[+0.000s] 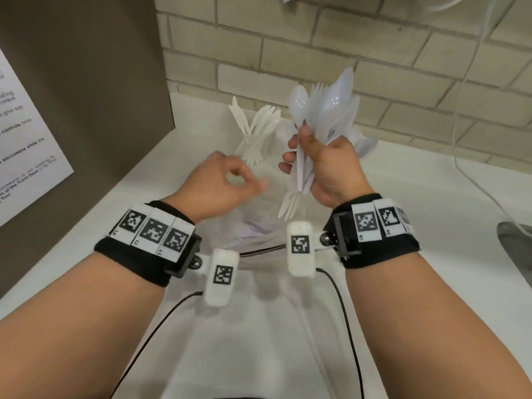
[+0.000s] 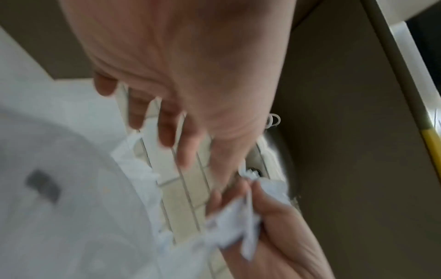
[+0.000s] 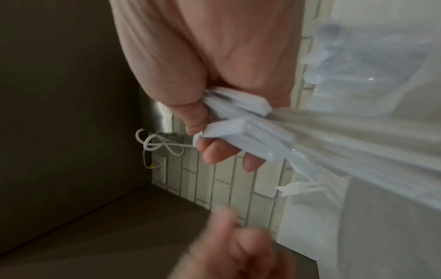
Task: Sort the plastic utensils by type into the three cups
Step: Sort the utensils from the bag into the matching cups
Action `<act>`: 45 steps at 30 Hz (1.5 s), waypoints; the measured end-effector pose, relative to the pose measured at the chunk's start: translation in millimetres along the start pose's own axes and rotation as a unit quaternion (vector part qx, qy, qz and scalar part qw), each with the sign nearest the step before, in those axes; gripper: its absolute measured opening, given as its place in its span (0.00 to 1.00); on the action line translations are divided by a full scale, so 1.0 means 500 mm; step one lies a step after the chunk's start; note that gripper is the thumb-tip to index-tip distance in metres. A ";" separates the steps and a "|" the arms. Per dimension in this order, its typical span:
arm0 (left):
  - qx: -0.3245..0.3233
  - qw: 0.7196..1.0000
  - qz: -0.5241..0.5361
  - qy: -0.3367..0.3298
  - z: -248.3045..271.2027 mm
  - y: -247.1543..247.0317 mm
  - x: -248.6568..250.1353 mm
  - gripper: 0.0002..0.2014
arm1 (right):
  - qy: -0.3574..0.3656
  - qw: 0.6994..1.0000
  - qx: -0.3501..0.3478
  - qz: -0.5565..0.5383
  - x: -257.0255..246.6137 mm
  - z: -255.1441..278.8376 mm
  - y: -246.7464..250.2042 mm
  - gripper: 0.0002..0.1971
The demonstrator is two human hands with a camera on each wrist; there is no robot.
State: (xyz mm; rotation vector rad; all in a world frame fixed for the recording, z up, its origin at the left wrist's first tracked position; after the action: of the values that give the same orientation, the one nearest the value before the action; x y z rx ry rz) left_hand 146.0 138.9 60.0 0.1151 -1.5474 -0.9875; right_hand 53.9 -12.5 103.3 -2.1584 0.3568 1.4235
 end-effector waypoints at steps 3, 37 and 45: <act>-0.108 0.892 0.418 0.131 -0.009 -0.022 0.024 0.19 | 0.021 1.000 -0.005 -0.012 -0.008 -0.009 -0.037 0.07; -0.359 0.638 0.620 0.283 0.016 -0.061 0.043 0.37 | -0.011 0.998 0.041 0.035 0.068 0.018 -0.076 0.07; -0.308 0.629 0.659 0.274 0.003 -0.054 0.042 0.31 | 0.023 0.998 0.033 0.053 0.081 0.017 -0.080 0.13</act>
State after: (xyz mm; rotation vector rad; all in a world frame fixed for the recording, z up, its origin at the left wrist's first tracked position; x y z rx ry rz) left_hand 127.1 110.0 59.2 -1.0061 -0.3263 -0.1289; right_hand 83.4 28.0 74.9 -2.1498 0.5368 1.3995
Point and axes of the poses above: each hand's wrist, its own z-axis away from the middle knuckle, its own y-axis out of the back of the hand, x = y × z, the point moved 3 cm from there along -z, towards the middle knuckle, and after that the axes turned 14 degrees about y, right-handed, at the moved point
